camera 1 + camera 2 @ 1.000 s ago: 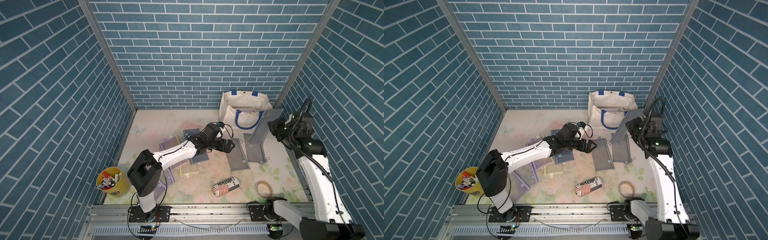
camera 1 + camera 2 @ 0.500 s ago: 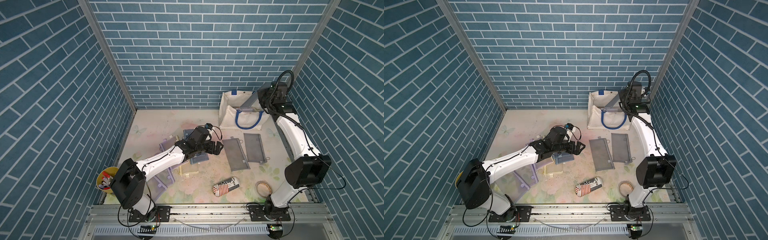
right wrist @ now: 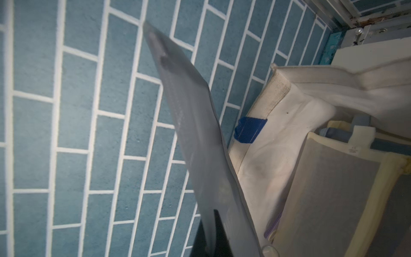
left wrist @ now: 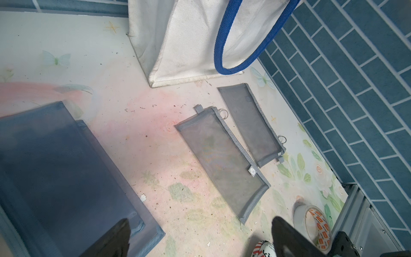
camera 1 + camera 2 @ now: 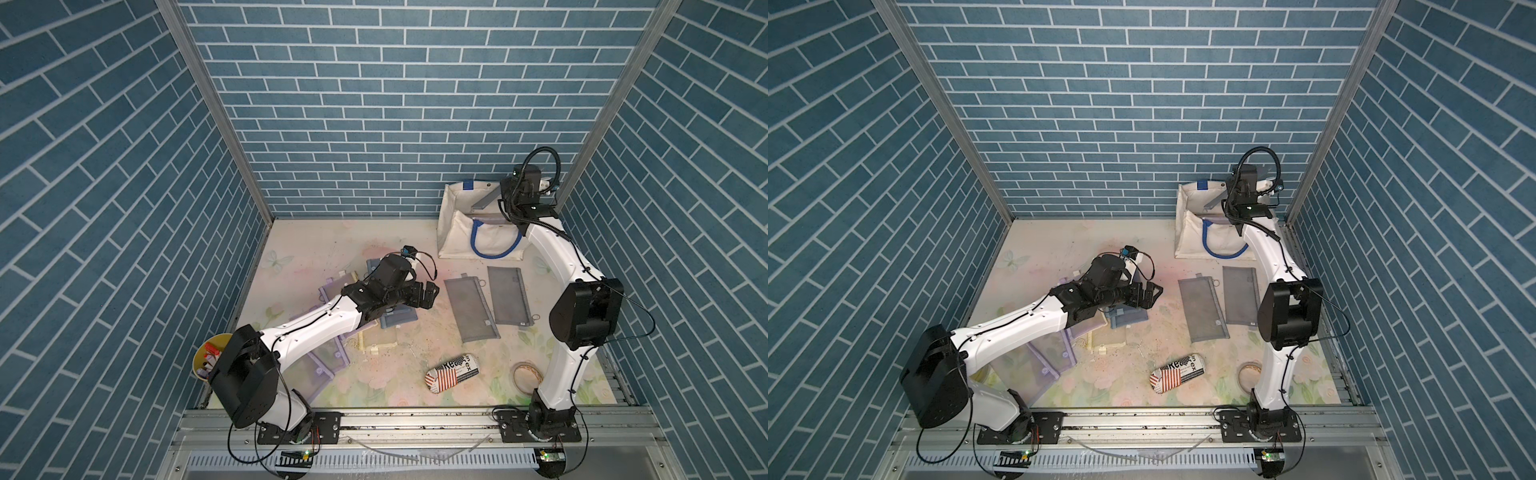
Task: Put the pencil pouch into the canvas bag
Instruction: Place the pencil pouch in the canvas bag.
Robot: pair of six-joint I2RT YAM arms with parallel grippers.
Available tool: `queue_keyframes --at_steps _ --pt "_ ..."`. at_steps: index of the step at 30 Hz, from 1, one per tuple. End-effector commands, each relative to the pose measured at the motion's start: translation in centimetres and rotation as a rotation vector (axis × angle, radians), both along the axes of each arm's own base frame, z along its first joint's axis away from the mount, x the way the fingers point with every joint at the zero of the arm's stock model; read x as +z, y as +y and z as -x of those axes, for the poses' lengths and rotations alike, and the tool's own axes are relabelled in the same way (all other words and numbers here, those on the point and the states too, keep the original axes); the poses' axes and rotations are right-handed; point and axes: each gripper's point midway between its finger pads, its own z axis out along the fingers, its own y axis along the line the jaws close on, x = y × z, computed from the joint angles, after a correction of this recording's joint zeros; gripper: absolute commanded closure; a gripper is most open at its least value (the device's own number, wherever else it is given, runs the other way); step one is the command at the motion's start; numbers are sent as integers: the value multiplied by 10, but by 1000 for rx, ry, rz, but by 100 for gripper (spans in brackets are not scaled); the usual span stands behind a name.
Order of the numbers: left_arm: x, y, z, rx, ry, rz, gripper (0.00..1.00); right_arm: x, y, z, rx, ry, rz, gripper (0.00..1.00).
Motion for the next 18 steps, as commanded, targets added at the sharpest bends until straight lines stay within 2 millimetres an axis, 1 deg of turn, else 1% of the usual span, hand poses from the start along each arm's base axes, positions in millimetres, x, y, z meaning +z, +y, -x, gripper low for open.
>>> queue_keyframes --at_steps 1,3,6,10,16,18 --pt "2 3 -2 4 -12 -7 1 16 -1 2 -72 -29 -25 100" --pt "1 2 -3 2 -14 -6 1 8 5 1 -65 -11 -33 100" --pt "0 2 -2 -3 -11 -4 1 -10 11 1 -65 22 -62 100" --pt "0 4 0 -1 -15 -3 1 -25 21 4 -43 71 -78 100" --pt "1 10 -2 14 -21 -1 1 -38 32 9 -10 115 -100 100" --pt "1 11 -3 17 -23 0 1 -38 34 10 -1 121 -106 94"
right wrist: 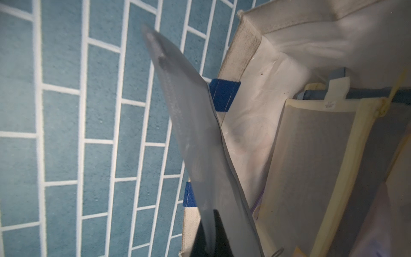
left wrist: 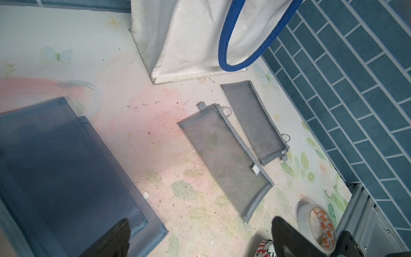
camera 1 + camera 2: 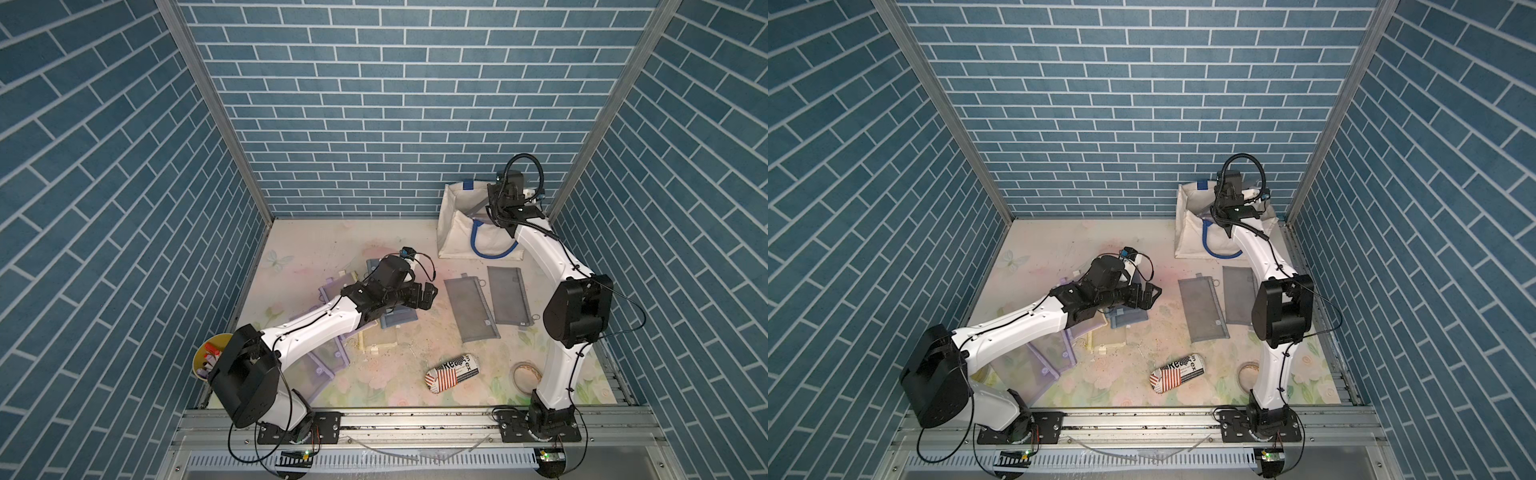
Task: Put the pencil pouch into the canvas bag
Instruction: Place the pencil pouch in the canvas bag.
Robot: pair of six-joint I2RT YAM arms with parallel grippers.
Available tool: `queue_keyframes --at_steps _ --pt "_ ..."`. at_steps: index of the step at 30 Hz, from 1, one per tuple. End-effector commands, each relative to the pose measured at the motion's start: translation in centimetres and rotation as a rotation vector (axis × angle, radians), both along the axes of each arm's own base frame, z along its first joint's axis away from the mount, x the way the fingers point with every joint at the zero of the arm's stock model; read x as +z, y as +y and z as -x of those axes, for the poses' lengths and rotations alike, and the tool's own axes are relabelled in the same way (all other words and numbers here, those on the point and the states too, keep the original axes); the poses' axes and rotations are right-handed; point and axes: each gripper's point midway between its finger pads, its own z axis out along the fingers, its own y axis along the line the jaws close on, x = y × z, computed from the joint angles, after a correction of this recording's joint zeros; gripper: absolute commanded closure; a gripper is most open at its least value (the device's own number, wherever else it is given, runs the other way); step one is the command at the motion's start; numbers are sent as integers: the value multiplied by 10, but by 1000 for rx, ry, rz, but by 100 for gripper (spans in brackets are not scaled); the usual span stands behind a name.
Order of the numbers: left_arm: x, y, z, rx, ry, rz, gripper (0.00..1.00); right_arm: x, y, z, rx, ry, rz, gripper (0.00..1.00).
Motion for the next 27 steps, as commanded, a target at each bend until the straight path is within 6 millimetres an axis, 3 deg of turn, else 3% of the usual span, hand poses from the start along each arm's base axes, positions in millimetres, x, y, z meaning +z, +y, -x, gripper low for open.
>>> queue_keyframes --at_steps 1,8,12,14,17,22,27 --pt "8 6 -2 9 -31 8 1 -6 6 2 1 27 -48 91" --pt "11 6 -8 14 -44 10 1 -6 10 14 38 78 -53 70" --pt "10 5 -10 18 -47 12 1 -6 13 22 67 107 -60 51" --pt "8 5 -10 16 -43 10 1 -2 17 22 94 106 -51 48" --pt "3 3 -10 13 -34 9 1 -1 24 25 136 116 -54 54" --pt "1 2 -11 14 -31 12 1 -2 25 29 141 110 -52 87" --pt "1 4 -11 19 -32 9 1 5 30 25 145 89 -75 95"
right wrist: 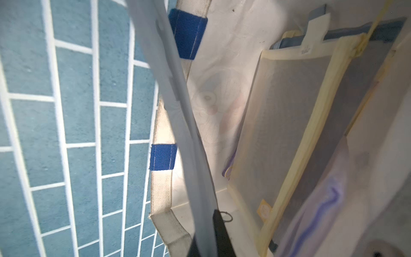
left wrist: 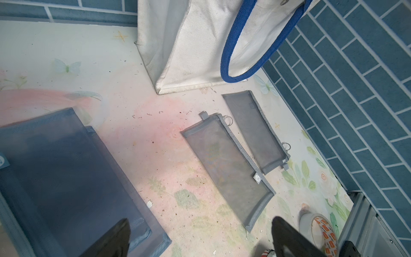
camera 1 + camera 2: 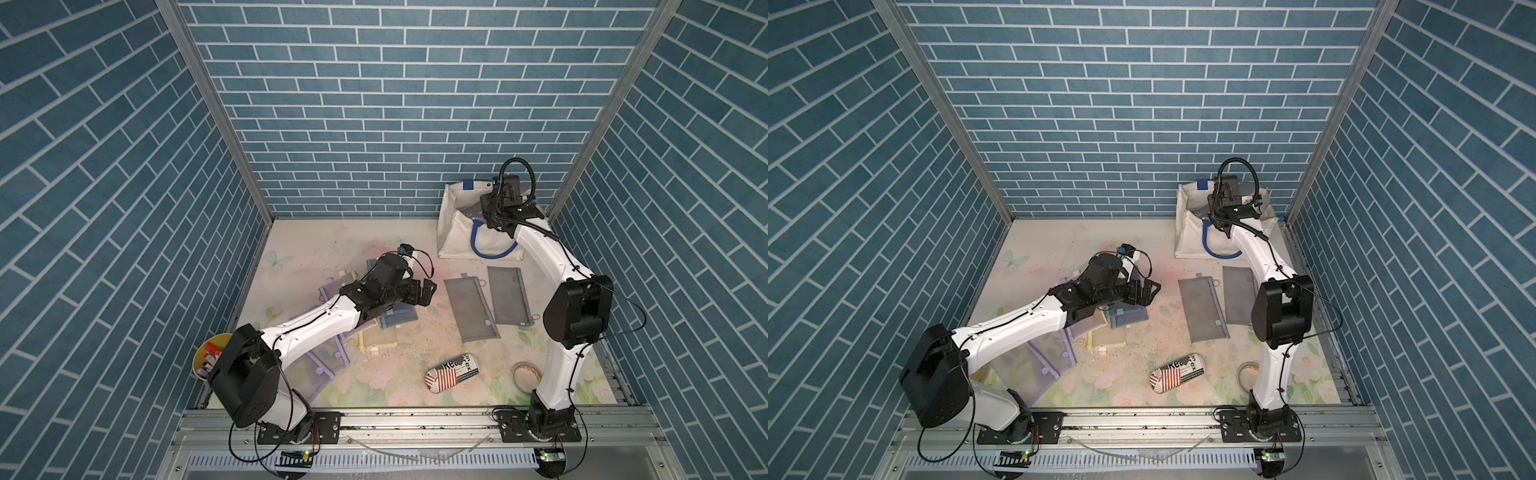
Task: Put the pencil pouch into the canvas bag
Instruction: Place the pencil pouch in the canvas bag.
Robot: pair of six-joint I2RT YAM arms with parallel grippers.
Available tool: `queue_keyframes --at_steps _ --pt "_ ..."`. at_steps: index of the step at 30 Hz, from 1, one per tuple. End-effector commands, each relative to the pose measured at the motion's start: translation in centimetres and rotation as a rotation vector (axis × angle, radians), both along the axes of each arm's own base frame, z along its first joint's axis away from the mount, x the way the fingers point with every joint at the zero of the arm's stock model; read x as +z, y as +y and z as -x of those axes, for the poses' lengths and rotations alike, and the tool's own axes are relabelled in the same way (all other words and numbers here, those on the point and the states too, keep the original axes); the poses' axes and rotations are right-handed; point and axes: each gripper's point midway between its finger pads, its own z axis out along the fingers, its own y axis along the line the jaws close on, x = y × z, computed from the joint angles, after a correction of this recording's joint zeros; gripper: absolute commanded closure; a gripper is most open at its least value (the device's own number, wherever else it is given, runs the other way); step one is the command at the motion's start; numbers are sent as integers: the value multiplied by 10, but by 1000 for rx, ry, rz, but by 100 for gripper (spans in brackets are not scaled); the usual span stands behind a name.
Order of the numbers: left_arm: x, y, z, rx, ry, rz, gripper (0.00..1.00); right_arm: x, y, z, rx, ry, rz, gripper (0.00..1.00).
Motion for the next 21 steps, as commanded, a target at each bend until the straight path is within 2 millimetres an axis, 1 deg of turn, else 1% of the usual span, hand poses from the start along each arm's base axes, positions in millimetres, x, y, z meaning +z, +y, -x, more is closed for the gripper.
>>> queue_keyframes --at_steps 1,6,10,16,18,21 --pt "-6 3 -2 7 -3 -14 1 36 6 5 -2 -66 -49 96" --pt "-7 6 -1 12 -5 -17 1 52 7 4 -43 -95 -58 97" --pt "-7 7 0 12 -8 -19 1 59 7 2 -95 -103 -80 98" --pt "-4 8 0 11 -21 -11 1 49 6 1 -172 -101 -125 98" --pt "-6 8 2 8 -20 -13 1 46 3 3 -187 -89 -108 97" --pt "-5 9 4 0 -22 -13 1 41 -7 8 -232 -86 -93 97"
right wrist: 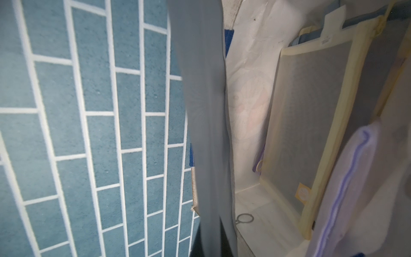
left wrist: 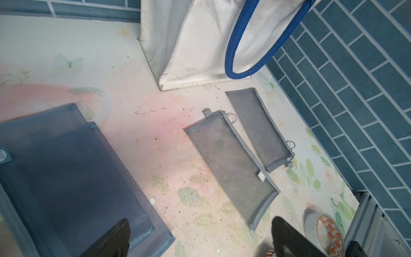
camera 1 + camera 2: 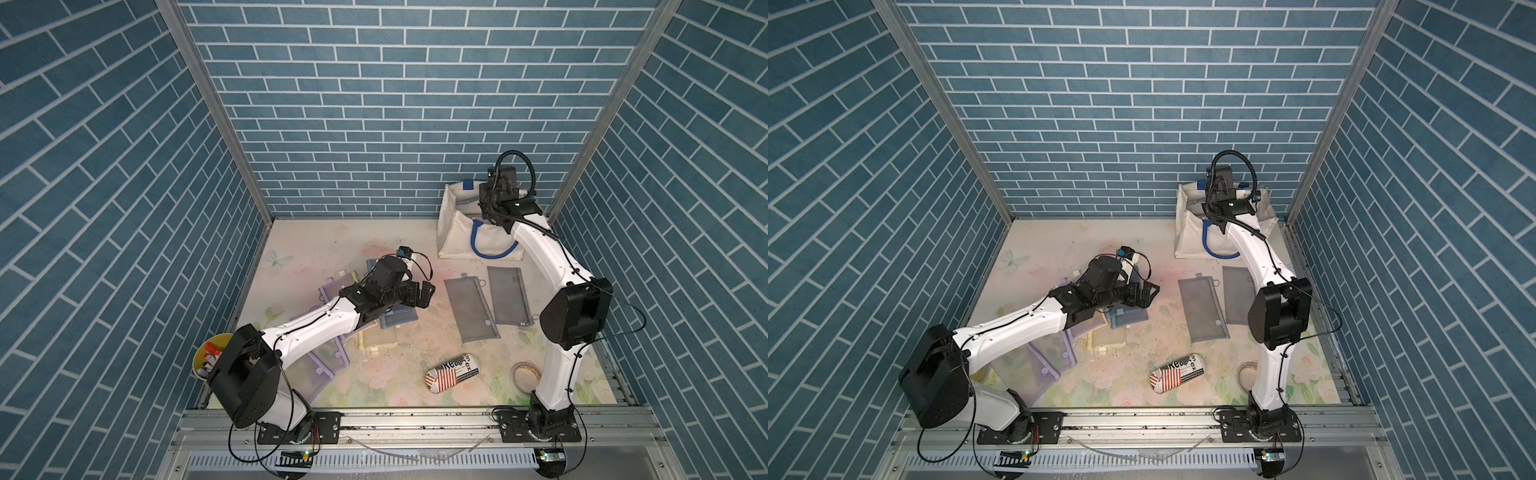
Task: Put the pencil pouch into the canvas bag
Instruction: Place the pencil pouch in the canvas bag, then pick up the pencil pouch from the center of the board.
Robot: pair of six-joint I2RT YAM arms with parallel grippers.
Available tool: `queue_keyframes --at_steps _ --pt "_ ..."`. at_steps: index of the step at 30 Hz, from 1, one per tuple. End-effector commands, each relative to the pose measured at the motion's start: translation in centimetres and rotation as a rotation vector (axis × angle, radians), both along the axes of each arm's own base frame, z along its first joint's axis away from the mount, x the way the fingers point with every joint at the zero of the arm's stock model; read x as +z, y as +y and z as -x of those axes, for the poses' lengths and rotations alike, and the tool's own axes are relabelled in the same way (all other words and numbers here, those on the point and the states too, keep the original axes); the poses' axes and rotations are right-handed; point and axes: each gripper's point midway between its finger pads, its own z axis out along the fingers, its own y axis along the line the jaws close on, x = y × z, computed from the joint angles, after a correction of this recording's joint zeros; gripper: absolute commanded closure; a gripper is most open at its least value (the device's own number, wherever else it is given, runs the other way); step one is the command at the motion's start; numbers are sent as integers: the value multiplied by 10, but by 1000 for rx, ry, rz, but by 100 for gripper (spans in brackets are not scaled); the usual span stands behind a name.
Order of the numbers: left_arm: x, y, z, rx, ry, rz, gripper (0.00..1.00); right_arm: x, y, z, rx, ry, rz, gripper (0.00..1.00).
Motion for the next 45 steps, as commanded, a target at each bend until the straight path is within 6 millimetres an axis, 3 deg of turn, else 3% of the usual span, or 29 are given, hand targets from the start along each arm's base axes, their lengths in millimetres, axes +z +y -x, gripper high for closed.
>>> queue_keyframes --at_steps 1,7,13,17,21,25,27,29,31,34,38,41,45 --pt "7 5 2 -9 -30 0 1 -4 -15 8 -101 7 -18 96" --pt "13 8 1 -10 -51 -12 1 -17 -18 7 -141 25 -52 89" --pt "15 5 -1 -17 -53 -12 1 -26 -13 -4 -95 47 -55 71" --pt "14 6 -3 -8 -48 -14 1 -14 -14 -4 -9 56 46 49" --pt "16 6 -4 -11 -37 -7 1 1 -16 5 126 59 165 37" --pt "11 6 -9 2 29 21 1 38 -4 20 377 -18 404 33" --pt "4 4 -12 6 83 45 1 54 10 38 563 -56 552 33" --pt "0 -1 -14 -1 118 37 1 53 21 64 747 -62 675 35" --pt "-6 -7 -15 -15 158 29 1 41 27 99 909 -61 770 35" --pt "-13 -18 -18 -35 214 33 1 7 25 156 1062 -59 829 30" --pt "-29 -38 -20 -61 303 61 1 -68 19 217 1228 77 760 29" --pt "-45 -54 -19 -77 370 71 1 -120 14 235 1272 210 680 29" --pt "-69 -75 -13 -85 453 54 1 -173 4 235 1255 325 520 31"
